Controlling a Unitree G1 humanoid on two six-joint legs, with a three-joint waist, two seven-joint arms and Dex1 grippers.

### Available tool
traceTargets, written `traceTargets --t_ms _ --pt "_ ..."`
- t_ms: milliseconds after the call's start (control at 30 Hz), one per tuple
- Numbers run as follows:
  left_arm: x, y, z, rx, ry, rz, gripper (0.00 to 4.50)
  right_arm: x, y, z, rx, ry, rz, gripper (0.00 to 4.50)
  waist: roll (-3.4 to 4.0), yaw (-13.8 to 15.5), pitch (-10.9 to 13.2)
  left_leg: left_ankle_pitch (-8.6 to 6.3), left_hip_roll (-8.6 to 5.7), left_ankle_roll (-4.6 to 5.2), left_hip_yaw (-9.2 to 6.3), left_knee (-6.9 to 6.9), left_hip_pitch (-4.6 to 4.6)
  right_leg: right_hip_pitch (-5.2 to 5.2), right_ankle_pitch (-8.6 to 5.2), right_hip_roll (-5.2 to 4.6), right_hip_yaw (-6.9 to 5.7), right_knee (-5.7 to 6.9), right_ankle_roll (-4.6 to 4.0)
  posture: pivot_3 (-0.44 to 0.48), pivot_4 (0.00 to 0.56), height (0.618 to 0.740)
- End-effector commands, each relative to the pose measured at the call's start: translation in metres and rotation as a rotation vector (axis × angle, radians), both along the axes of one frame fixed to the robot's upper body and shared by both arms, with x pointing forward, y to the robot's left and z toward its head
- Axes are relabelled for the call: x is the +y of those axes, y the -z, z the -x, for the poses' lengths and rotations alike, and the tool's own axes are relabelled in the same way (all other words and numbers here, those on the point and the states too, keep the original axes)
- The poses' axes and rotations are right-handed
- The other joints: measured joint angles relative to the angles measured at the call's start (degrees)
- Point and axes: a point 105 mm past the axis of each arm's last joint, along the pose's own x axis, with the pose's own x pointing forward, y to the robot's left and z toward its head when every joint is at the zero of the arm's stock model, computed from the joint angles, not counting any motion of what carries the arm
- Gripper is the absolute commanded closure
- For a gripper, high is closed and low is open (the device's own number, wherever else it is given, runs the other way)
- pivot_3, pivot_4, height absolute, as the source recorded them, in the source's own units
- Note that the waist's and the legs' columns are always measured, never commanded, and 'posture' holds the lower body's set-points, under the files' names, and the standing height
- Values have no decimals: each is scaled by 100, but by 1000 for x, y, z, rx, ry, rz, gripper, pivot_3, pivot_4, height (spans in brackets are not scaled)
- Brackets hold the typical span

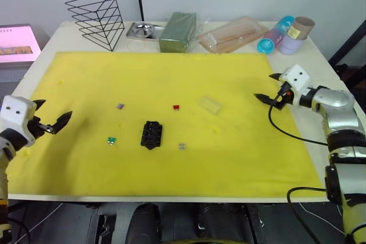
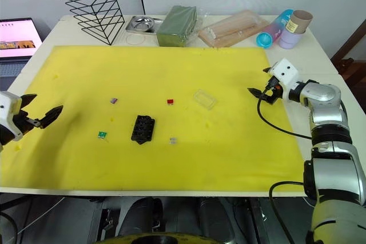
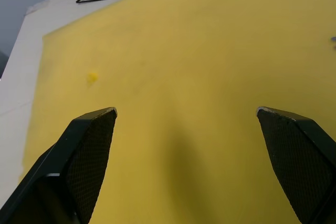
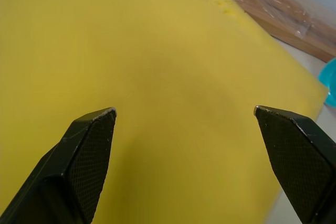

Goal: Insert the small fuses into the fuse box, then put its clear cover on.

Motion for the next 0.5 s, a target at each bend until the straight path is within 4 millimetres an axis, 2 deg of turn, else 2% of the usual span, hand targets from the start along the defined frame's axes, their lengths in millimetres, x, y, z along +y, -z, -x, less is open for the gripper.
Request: traceTargets --t_ms 33,200,300,333,400,500 --pt "-1 -14 -4 -33 15 -14 11 -12 -27 -4 -110 67 0 23 0 2 0 0 0 0 0 0 0 0 0 0 0 0 0 0 150 740" --pt "-5 -15 -3 -3 45 -4 11 -11 -31 -7 -188 86 18 23 0 1 0 0 -1 0 1 0 0 0 0 -1 0 0 0 0 150 740" --pt "-3 -15 -3 15 55 -1 11 -4 -36 -7 -155 44 -57 23 0 -2 0 0 0 0 0 0 0 0 0 1 0 0 0 0 150 740" --pt "-2 -18 -4 13 60 1 11 2 -42 -7 -153 11 -97 23 0 -2 0 0 0 0 0 0 0 0 0 1 0 0 0 0 150 740" --pt "-1 -29 -6 -4 66 45 11 28 -59 -1 -187 -130 -139 23 0 -3 0 0 0 0 0 0 0 0 0 1 0 0 0 0 150 740" --pt "-1 -33 -7 17 92 87 11 68 -62 20 -156 -357 -145 23 2 -8 1 0 1 0 -2 0 1 -2 0 3 0 8 0 0 150 740"
